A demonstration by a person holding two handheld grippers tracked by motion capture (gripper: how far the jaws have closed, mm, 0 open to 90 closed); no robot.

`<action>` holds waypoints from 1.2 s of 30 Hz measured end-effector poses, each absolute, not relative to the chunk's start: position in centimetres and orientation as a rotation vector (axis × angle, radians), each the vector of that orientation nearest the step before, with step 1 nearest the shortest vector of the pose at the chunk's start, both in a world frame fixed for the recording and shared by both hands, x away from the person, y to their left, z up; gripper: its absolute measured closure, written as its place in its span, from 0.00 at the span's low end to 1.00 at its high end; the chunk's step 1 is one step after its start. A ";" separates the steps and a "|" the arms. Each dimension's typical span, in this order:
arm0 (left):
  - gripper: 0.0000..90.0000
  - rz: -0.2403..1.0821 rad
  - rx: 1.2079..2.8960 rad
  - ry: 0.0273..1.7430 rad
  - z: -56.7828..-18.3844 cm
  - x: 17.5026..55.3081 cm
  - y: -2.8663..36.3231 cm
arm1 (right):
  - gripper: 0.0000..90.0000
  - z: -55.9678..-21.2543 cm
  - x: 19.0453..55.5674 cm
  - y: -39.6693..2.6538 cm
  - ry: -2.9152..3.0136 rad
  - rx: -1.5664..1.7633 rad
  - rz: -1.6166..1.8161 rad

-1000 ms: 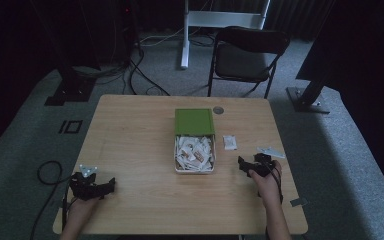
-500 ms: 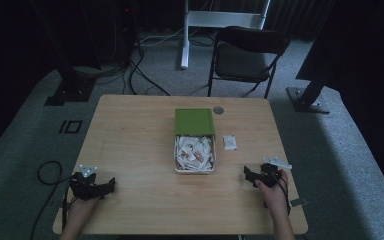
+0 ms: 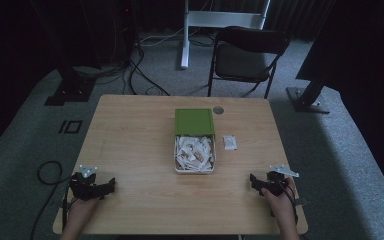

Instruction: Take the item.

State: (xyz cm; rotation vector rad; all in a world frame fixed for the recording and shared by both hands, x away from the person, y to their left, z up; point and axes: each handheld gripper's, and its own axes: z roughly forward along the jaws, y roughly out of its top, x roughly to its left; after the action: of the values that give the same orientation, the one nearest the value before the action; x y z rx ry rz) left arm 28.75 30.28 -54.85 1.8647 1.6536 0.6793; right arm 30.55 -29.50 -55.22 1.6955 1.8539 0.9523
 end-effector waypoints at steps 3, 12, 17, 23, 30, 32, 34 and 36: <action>0.03 0.679 1.865 1.653 -54.9 28.7 30.3 | 0.16 -55.2 30.0 -29.8 1.854 1.695 0.945; 0.03 0.679 1.865 1.654 -54.9 28.7 30.3 | 0.16 -55.2 28.3 -30.3 1.872 1.679 0.908; 0.03 0.679 1.865 1.654 -54.9 28.7 30.3 | 0.16 -55.4 27.9 -30.6 1.848 1.673 0.875; 0.03 0.679 1.865 1.654 -54.9 28.7 30.3 | 0.15 -55.4 27.7 -30.8 1.862 1.651 0.826; 0.03 0.679 1.865 1.653 -54.9 28.7 30.3 | 0.14 -55.5 27.7 -30.8 1.861 1.652 0.826; 0.03 0.679 1.864 1.654 -54.9 28.7 30.3 | 0.13 -55.5 27.7 -30.8 1.872 1.649 0.826; 0.03 0.679 1.864 1.654 -54.9 28.7 30.3 | 0.13 -55.5 27.7 -30.8 1.872 1.647 0.826; 0.03 0.679 1.864 1.653 -54.9 28.7 30.3 | 0.13 -55.5 27.8 -30.8 1.869 1.649 0.825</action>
State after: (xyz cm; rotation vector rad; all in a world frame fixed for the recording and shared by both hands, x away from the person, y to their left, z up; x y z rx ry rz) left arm 28.75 30.28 -54.86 1.8644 1.6534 0.6793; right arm 27.79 -30.82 -55.47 1.6489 1.8694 0.8253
